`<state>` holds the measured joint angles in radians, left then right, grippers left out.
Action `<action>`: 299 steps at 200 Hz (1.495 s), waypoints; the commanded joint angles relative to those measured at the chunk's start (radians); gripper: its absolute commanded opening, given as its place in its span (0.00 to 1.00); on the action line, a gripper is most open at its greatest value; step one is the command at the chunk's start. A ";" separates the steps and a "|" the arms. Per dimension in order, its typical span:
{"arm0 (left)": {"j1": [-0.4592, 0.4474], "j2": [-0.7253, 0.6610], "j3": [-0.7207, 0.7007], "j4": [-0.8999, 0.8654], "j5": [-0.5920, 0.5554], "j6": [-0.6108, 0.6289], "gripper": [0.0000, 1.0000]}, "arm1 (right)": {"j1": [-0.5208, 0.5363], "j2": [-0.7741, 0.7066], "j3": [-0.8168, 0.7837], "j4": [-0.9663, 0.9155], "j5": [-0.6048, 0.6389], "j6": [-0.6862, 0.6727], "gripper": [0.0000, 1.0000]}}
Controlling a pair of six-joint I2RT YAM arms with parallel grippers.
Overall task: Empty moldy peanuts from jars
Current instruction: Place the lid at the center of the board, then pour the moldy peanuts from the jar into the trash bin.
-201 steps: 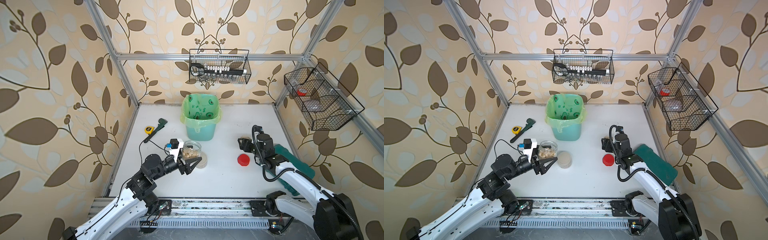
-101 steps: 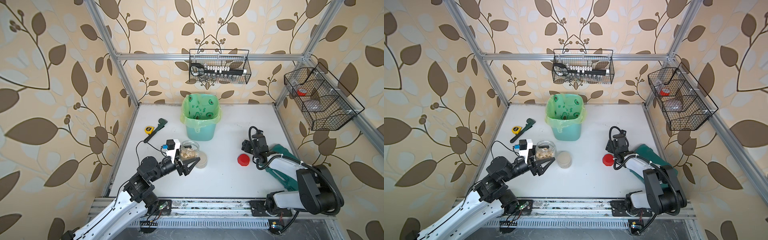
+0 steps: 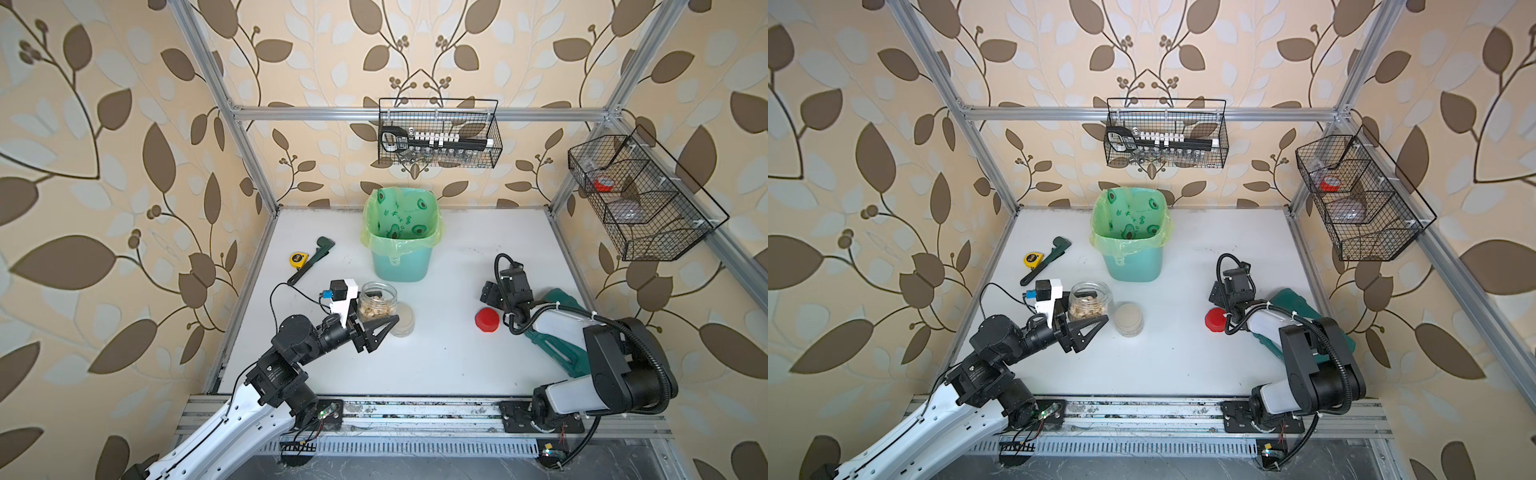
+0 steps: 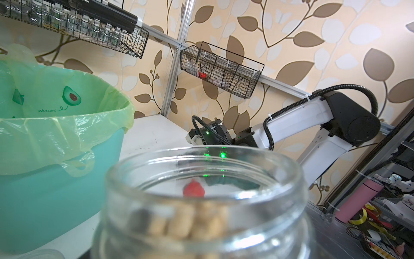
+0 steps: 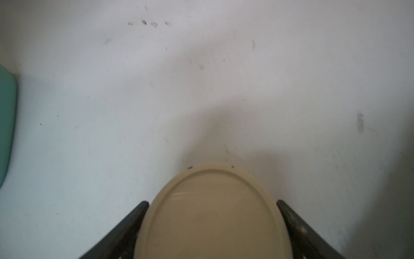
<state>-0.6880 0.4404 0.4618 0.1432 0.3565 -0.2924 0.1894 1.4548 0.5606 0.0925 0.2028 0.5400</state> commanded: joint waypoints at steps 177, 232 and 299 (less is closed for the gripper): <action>-0.016 0.207 -0.094 0.572 -0.197 0.236 0.29 | 0.048 -0.402 0.320 -0.153 -1.181 0.390 1.00; -0.024 0.371 -0.057 0.791 -0.238 0.299 0.28 | 0.212 -0.278 0.400 0.088 -1.220 0.669 1.00; -0.089 0.562 0.050 0.960 -0.221 0.331 0.26 | 0.284 -0.182 0.460 0.234 -1.212 0.810 1.00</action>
<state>-0.7467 0.9993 0.4229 0.9157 0.1307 -0.0055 0.4530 1.2419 0.9962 0.2085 -0.9890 1.2560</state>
